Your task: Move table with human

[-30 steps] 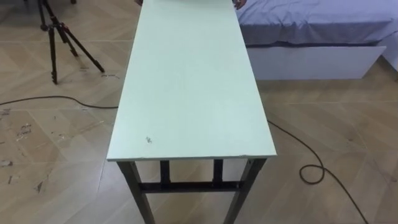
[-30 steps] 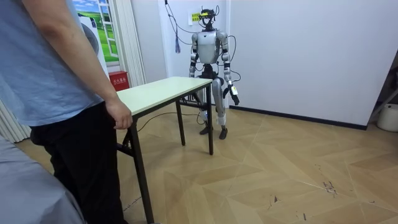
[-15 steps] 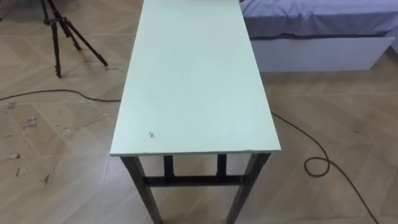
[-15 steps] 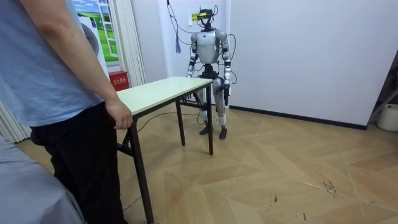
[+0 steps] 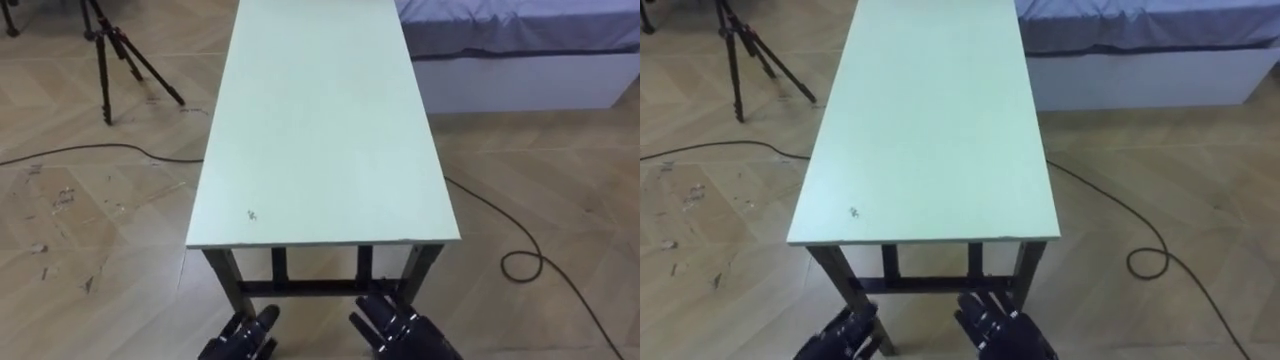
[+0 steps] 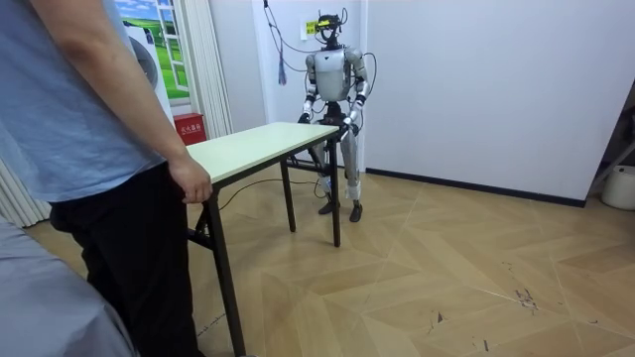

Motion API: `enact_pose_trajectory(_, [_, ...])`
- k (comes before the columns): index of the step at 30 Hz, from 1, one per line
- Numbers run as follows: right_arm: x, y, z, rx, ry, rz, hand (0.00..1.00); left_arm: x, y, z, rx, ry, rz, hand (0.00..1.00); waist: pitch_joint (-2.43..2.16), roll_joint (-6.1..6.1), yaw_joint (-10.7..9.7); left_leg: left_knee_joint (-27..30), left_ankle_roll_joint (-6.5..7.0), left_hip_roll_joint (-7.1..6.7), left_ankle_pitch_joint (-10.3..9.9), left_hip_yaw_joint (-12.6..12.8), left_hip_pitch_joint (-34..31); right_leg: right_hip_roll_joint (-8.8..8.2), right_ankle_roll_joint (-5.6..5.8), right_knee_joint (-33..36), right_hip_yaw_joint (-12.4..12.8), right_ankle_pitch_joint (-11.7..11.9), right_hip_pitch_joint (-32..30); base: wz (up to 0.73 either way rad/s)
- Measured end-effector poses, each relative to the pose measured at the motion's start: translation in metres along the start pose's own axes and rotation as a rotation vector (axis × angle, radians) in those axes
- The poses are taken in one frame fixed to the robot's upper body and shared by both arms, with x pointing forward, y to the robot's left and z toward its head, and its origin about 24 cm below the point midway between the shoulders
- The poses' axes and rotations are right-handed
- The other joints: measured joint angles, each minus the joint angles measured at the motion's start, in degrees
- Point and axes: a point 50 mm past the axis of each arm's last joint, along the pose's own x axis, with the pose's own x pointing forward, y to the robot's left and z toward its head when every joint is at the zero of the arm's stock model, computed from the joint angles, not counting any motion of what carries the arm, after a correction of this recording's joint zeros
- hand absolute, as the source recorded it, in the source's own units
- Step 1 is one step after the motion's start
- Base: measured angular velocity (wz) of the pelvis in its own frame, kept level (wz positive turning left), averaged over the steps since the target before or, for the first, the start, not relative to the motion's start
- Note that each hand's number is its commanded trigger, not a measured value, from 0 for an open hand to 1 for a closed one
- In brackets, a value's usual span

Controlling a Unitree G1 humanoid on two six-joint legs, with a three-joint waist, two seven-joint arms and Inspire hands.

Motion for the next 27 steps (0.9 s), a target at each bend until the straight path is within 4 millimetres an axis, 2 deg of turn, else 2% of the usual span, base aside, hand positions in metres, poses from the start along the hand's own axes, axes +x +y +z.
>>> enact_pose_trajectory(3, [0.006, 0.014, 0.007, -0.022, -0.025, 0.073, 0.00, 0.004, -0.015, 0.003, 0.005, -0.012, -0.068, 0.00, -0.01, 0.13, -0.19, 0.00, 0.00, 0.03, 0.01, 0.05, 0.43, 0.11, -0.01, 0.03, 0.47, 0.01, 0.18, -0.07])
enact_pose_trajectory(8, [0.007, 0.017, 0.010, -0.032, -0.035, 0.089, 0.00, 0.007, -0.028, 0.008, 0.018, -0.027, -0.121, 0.00, 0.04, 0.24, -0.28, -0.01, 0.00, 0.06, 0.00, 0.32, 0.63, 0.13, -0.01, 0.24, 0.76, 0.01, 0.06, -0.05])
enact_pose_trajectory(15, [0.018, 0.029, 0.019, -0.058, -0.053, 0.154, 0.00, 0.012, -0.053, 0.019, 0.036, -0.059, -0.217, 0.00, 0.24, 0.11, -0.32, -0.05, 0.00, 0.08, 0.00, 0.26, 0.40, 0.08, -0.02, 0.80, 1.15, 0.01, -0.10, -0.02])
enact_pose_trajectory(18, [0.019, 0.030, 0.018, -0.057, -0.051, 0.158, 0.00, 0.011, -0.052, 0.022, 0.045, -0.061, -0.218, 0.00, 0.38, 0.09, -0.24, -0.07, 0.00, 0.11, 0.00, 0.25, 0.30, 0.10, -0.02, 0.82, 1.14, 0.02, -0.24, 0.00])
enact_pose_trajectory(27, [0.019, 0.030, 0.020, -0.060, -0.048, 0.160, 0.00, 0.011, -0.049, 0.034, 0.055, -0.081, -0.184, 0.00, 0.41, 0.05, -0.15, -0.07, 0.00, 0.12, 0.00, 0.24, 0.37, 0.13, -0.08, 0.89, 1.40, 0.05, -0.32, 0.00])
